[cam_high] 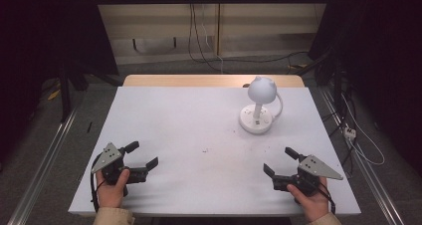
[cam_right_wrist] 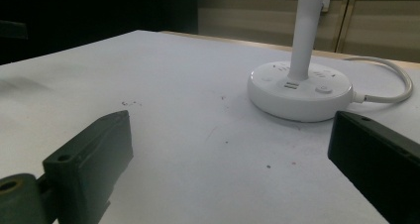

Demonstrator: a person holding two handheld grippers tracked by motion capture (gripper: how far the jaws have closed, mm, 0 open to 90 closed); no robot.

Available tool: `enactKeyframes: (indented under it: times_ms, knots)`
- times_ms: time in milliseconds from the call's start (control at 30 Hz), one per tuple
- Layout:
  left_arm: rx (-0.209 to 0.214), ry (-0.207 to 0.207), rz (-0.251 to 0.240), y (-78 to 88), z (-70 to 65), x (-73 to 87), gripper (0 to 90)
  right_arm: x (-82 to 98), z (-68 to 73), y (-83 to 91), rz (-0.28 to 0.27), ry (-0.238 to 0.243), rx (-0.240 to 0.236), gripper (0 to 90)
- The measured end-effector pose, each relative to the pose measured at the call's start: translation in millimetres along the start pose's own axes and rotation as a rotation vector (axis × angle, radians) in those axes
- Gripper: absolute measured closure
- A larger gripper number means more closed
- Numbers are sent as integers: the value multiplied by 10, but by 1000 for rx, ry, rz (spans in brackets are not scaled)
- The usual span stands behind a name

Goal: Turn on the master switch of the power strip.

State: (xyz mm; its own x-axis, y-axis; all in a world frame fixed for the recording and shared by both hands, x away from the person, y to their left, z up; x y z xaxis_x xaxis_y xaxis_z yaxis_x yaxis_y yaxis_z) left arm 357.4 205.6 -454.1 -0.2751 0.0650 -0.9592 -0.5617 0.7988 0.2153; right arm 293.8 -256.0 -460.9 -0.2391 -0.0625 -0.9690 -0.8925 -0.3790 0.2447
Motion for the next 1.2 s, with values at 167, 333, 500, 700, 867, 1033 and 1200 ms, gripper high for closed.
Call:
enactKeyframes:
  times_ms: [167, 333, 500, 700, 867, 1033, 1200]
  knots:
    - [9, 2, 0, -10, -19, -5, 30, -9, 31, -33, 15, 22, -8, 38]
    - [7, -10, -4, 4, -40, -18, 30, -38, 21, -76, 16, 16, -10, 44]
    - [10, -2, -13, 11, -42, -26, 30, -100, 2, -117, 11, 20, -5, 55]
    - [14, -9, -12, -6, -49, -35, 30, -211, -95, -138, 0, 15, 17, 56]
    - [11, -1, -21, 9, -41, -41, 30, -272, -185, -162, 0, 6, 33, 57]
    - [14, -1, -23, 2, -47, -46, 30, -304, -226, -227, 12, 15, 50, 61]
    - [12, -4, -22, -6, -56, -47, 30, -313, -300, -341, 26, 5, 74, 70]
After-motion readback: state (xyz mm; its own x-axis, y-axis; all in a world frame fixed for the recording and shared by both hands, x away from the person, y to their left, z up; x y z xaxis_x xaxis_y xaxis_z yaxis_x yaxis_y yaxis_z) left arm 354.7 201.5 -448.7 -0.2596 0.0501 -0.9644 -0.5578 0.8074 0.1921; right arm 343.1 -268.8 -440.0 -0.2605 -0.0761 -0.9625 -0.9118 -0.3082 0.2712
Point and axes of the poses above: each handheld gripper's, and its own axes: y roughly backward along the jaws, x roughly out of its underside, z roughly to its left, the point moved 4 cm from there along -y, roughly forward along the jaws, and after that the axes turned 7 degrees about x, right-handed, at the moved point
